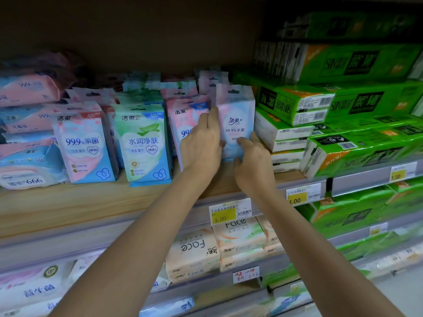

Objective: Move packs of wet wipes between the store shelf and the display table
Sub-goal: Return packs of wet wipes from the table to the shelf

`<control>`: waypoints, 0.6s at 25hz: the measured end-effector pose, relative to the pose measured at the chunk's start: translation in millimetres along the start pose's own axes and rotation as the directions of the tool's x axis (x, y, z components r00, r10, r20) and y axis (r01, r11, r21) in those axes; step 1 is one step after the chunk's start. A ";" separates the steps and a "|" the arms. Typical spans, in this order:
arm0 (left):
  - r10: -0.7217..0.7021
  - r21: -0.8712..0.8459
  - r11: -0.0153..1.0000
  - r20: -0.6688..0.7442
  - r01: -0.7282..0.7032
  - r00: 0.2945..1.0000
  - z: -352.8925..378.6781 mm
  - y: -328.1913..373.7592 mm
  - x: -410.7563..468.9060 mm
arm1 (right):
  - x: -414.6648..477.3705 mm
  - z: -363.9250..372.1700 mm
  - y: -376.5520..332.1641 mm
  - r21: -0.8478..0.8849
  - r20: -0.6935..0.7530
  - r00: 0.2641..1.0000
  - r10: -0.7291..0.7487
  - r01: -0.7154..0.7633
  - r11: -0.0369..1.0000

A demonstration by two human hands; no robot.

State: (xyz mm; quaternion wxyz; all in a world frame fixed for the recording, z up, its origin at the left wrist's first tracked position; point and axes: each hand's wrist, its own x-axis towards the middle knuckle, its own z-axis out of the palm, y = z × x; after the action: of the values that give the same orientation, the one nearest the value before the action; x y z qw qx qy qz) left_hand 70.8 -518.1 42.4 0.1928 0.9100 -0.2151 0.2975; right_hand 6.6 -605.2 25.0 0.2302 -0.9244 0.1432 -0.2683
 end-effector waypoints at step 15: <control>0.258 -0.322 0.925 0.136 -0.204 0.957 -29.7 -11.2 18.1 | 14.5 -12.9 2.9 0.312 0.085 0.992 0.096 -0.118 0.943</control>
State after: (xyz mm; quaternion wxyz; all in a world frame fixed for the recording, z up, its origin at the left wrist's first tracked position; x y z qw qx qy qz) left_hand 76.1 -499.6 73.4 0.2743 0.8602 -0.3805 0.2001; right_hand 10.8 -617.8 39.4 0.3945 -0.8750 0.1404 -0.2429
